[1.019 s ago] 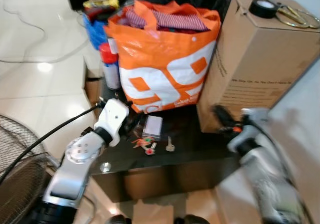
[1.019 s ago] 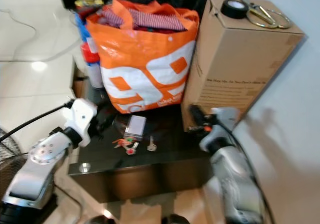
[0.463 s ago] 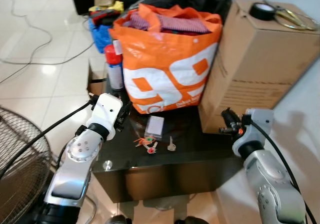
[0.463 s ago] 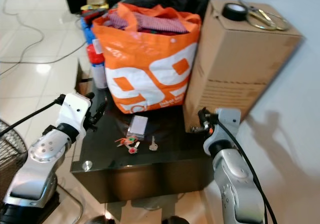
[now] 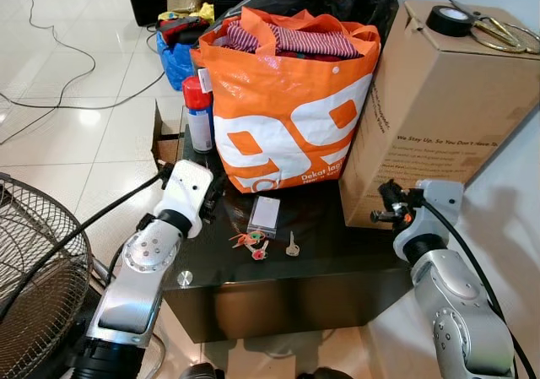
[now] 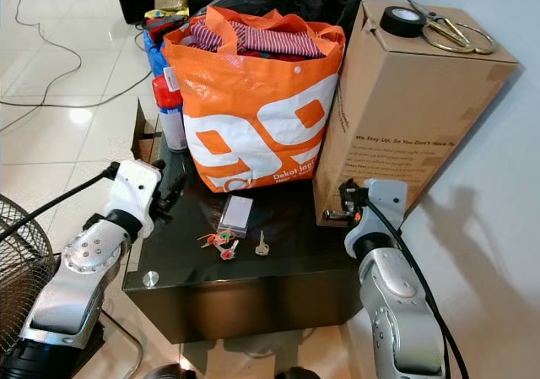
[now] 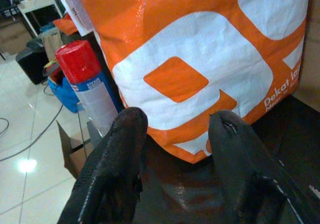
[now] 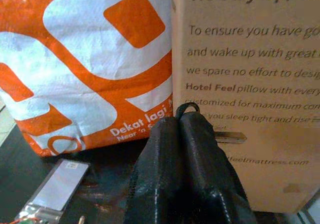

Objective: Hang keys on a hook

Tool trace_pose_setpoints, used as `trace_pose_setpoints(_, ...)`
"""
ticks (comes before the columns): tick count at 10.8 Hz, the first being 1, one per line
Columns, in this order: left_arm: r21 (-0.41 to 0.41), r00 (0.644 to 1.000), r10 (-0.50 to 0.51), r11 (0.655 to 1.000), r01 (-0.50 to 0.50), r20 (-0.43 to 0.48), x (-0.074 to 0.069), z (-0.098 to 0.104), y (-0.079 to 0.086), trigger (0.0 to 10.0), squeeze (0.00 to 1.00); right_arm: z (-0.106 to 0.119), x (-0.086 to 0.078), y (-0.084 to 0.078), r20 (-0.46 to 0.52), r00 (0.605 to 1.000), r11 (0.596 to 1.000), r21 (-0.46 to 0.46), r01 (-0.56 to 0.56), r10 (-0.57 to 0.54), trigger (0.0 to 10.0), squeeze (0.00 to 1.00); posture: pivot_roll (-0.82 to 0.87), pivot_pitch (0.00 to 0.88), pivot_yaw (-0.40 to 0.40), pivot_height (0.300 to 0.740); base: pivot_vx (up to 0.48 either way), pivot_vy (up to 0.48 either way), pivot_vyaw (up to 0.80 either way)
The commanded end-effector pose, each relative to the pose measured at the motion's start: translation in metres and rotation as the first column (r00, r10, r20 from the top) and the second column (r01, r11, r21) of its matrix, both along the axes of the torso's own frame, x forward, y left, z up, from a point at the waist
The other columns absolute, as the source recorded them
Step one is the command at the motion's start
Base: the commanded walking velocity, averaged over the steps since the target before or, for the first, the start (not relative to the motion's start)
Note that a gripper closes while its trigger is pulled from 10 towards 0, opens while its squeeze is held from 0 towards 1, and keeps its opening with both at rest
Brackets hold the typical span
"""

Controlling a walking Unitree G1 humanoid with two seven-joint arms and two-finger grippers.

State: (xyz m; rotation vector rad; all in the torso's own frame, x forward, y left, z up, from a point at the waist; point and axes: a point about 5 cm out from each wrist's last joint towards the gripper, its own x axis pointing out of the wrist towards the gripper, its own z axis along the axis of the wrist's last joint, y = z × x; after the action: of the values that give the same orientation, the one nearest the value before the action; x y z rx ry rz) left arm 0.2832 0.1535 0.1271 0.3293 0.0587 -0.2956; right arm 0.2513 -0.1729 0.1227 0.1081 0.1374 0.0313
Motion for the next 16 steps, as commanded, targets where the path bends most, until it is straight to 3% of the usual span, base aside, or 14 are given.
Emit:
trace_pose_setpoints(1,0.009,1.000,-0.003,1.000,0.002,0.010,0.001,0.001,-0.002,10.0,0.00,0.000,0.001,-0.005,-0.001,1.000,0.999,-0.020,0.024,-0.024,10.0,0.00,-0.03,0.000,-0.026,0.740,0.000,0.000,0.00)
trace_pose_setpoints(4,0.008,1.000,0.000,1.000,0.000,0.014,0.004,0.001,-0.003,10.0,0.00,-0.001,0.003,-0.005,0.001,1.000,0.996,-0.080,0.028,-0.028,10.0,0.00,-0.03,0.000,-0.026,0.740,-0.250,0.000,0.00)
trace_pose_setpoints(13,0.014,1.000,-0.013,1.000,0.012,0.024,0.009,0.001,-0.006,10.0,0.00,0.002,0.007,-0.005,0.015,1.000,0.997,-0.074,0.025,-0.024,10.0,0.00,-0.03,0.000,-0.025,0.740,-0.246,0.000,0.00)
trace_pose_setpoints(16,0.003,0.998,0.026,1.000,-0.026,0.058,0.018,0.006,-0.012,10.0,0.00,0.007,0.012,-0.005,0.042,0.999,0.997,-0.075,-0.001,0.004,10.0,0.00,-0.04,0.000,-0.044,0.740,0.000,0.000,0.00)
